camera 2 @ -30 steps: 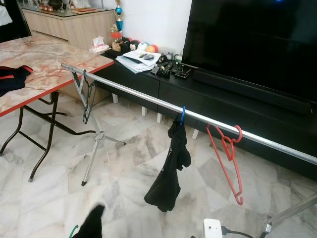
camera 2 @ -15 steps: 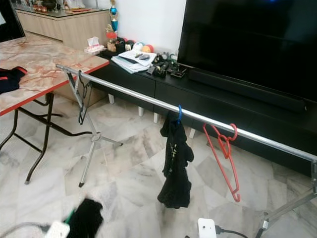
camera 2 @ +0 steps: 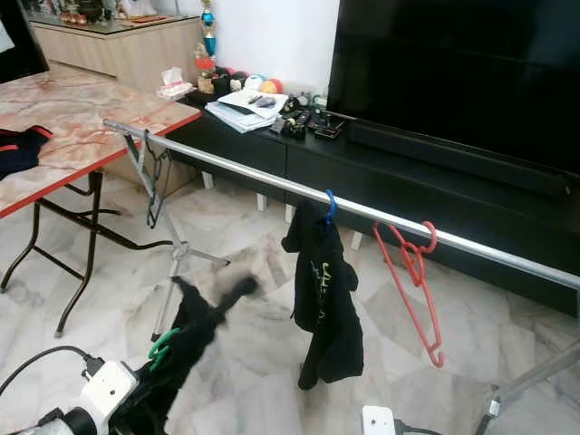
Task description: Hang hanger
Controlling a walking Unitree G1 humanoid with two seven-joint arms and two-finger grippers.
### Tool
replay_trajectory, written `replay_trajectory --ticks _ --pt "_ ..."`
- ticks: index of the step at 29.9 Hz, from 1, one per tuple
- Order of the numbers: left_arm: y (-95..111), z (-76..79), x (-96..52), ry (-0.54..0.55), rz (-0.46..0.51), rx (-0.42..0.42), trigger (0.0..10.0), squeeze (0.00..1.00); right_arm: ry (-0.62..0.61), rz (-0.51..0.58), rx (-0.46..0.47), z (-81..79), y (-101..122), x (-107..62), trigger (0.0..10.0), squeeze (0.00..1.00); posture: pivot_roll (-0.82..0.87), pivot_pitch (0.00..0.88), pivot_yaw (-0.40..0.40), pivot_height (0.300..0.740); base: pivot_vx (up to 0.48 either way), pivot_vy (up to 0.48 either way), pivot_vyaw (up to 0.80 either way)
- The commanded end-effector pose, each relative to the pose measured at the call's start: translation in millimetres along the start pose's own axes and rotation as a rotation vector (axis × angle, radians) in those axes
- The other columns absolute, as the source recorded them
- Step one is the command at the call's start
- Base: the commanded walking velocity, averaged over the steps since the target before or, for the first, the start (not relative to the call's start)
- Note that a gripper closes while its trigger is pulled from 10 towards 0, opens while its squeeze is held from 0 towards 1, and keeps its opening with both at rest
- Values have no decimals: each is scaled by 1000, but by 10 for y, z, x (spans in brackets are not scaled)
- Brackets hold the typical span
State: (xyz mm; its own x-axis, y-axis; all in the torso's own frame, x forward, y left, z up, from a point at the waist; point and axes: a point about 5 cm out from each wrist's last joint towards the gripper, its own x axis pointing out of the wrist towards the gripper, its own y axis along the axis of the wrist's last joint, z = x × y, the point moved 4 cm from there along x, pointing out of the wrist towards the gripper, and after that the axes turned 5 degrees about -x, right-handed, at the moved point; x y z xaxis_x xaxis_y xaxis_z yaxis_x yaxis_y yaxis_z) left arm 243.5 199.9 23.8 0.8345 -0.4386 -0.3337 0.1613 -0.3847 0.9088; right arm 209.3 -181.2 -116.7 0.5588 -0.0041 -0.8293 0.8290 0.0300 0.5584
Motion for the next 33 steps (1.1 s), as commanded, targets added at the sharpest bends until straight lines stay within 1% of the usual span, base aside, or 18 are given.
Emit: replay_trajectory --ticks 1,3,4,5,6,7,10,11,12,14,16,17,20,22,23,26,28,33 --pt "93 -122 7 57 26 -26 10000 0 -3 0 6 11 -5 -2 10000 0 221 13 -9 740 0 0 0" --pt "120 -223 18 126 19 -41 10000 0 -2 0 5 10 -5 -2 10000 0 221 13 -9 740 0 0 0" --pt "137 -282 30 176 20 -64 10000 0 -1 0 4 6 -4 -1 10000 0 221 9 -12 740 0 0 0" --pt "137 -282 30 176 20 -64 10000 0 -1 0 4 6 -4 -1 10000 0 221 9 -12 740 0 0 0" --pt "145 -381 49 273 18 -111 10000 0 1 2 5 1 1 0 10000 0 222 7 -10 740 0 0 0" --pt "148 -443 64 345 19 -161 10000 0 2 5 8 -5 9 1 10000 0 221 5 -13 740 0 0 0" --pt "122 -519 120 479 16 -288 10000 0 7 12 13 -19 36 5 10000 0 225 3 -30 740 0 0 0" --pt "145 -537 138 503 25 -296 10000 0 9 14 9 -17 44 5 10000 0 225 3 -30 740 0 0 0" --pt "145 -537 138 503 25 -296 10000 0 9 14 9 -17 44 5 10000 0 225 3 -30 740 0 0 0" --pt "226 -529 182 518 60 -317 10000 0 7 13 -2 12 51 4 10000 0 235 3 -57 740 0 0 0" --pt "247 -507 201 511 63 -316 10000 0 6 12 -10 30 53 3 10000 0 236 1 -61 740 0 0 0" --pt "258 -453 229 490 53 -298 10000 0 1 14 -14 65 65 1 10000 0 228 0 -65 740 0 0 0" --pt "235 -404 248 477 21 -291 10000 0 -6 29 -2 94 111 2 10000 0 221 0 -65 740 0 0 0" --pt "220 -398 250 479 12 -299 10000 0 -6 31 -3 93 123 3 10000 0 219 0 -66 740 0 0 0" --pt "235 -402 250 478 23 -308 10000 0 -2 32 -6 84 128 4 10000 0 220 0 -68 740 0 0 0" --pt "264 -400 251 460 23 -270 10000 0 1 31 -8 73 126 5 10000 0 225 0 -68 740 0 0 0" --pt "272 -382 248 433 2 -215 10000 0 3 27 -6 55 108 6 10000 0 231 0 -64 740 0 0 0" --pt "269 -399 222 429 -4 -213 10000 0 7 21 11 5 72 7 10000 0 222 0 -35 740 0 0 0"
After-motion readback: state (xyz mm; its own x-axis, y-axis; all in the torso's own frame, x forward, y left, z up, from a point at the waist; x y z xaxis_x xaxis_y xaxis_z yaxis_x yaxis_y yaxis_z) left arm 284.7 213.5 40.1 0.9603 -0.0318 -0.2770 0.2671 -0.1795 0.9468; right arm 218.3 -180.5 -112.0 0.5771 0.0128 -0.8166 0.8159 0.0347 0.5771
